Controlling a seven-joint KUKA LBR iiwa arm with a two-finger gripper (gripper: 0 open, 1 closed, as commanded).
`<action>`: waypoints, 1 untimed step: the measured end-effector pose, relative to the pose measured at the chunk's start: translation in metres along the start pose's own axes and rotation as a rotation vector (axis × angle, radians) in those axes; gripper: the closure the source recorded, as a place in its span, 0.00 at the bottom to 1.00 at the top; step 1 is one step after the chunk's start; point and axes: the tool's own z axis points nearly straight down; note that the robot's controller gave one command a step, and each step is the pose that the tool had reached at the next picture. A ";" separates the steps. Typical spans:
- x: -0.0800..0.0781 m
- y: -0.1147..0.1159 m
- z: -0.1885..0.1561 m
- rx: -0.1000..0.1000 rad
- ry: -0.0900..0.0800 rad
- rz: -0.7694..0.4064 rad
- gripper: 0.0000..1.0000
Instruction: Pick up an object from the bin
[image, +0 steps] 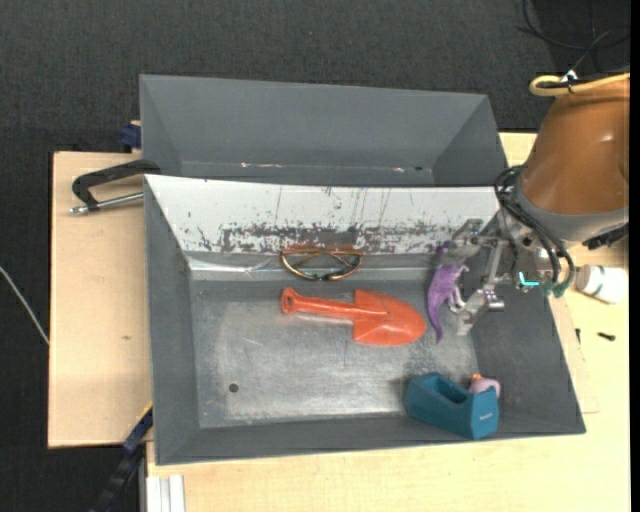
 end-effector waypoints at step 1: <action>-0.002 0.000 -0.004 0.001 -0.008 -0.001 0.00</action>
Offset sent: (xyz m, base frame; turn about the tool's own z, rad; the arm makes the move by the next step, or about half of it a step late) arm 0.0006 0.0310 -0.1102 -0.1360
